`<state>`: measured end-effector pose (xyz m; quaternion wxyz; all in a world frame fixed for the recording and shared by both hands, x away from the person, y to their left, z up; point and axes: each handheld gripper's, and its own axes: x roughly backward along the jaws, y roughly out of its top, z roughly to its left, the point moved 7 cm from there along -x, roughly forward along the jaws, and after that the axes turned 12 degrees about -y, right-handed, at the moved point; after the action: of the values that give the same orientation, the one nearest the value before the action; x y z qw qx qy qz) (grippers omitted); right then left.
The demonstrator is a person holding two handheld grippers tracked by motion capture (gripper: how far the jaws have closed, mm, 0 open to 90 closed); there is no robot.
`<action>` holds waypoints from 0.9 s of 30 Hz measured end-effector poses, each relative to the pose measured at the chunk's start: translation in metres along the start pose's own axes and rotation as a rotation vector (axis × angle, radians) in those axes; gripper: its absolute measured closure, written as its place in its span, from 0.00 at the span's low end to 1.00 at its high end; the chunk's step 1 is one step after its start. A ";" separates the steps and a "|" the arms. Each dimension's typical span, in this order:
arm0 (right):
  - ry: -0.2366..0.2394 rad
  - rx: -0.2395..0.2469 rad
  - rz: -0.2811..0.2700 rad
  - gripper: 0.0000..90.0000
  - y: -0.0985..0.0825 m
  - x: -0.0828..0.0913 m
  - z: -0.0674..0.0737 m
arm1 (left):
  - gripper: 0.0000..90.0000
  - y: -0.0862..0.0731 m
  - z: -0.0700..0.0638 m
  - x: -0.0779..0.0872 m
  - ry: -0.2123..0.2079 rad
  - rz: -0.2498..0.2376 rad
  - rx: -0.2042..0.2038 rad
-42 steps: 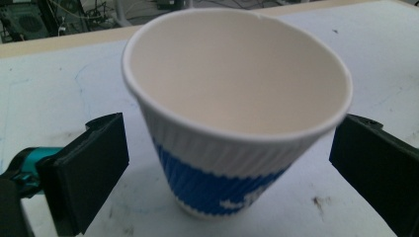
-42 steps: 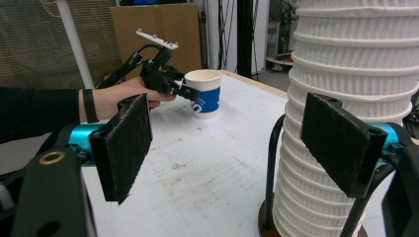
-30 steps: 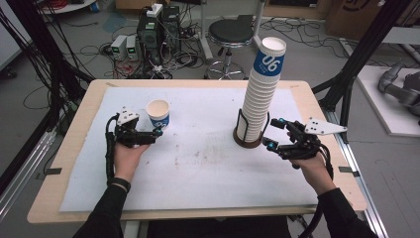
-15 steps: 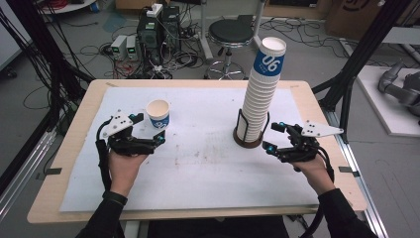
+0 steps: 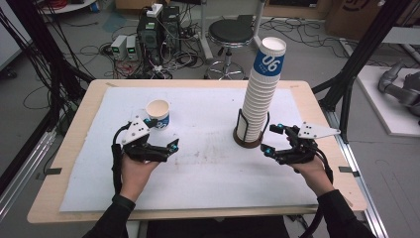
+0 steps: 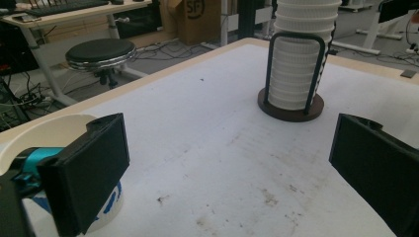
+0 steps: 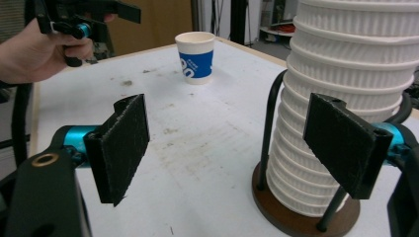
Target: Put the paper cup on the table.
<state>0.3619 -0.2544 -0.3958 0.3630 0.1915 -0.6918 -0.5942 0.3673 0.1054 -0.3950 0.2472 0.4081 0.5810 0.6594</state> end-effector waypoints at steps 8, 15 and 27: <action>-0.023 -0.002 0.009 0.20 -0.002 0.001 -0.002 | 0.02 -0.003 -0.004 -0.007 -0.021 0.026 -0.010; -0.050 -0.024 -0.004 0.20 -0.001 0.004 -0.007 | 0.02 -0.005 -0.001 -0.005 -0.020 0.014 0.012; -0.051 -0.024 0.000 0.20 -0.002 0.003 -0.008 | 0.02 -0.007 0.001 -0.005 -0.008 0.014 0.018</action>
<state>0.3656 -0.2621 -0.3971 0.3473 0.1720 -0.6936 -0.6072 0.3694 0.1033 -0.4027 0.2413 0.4171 0.5831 0.6541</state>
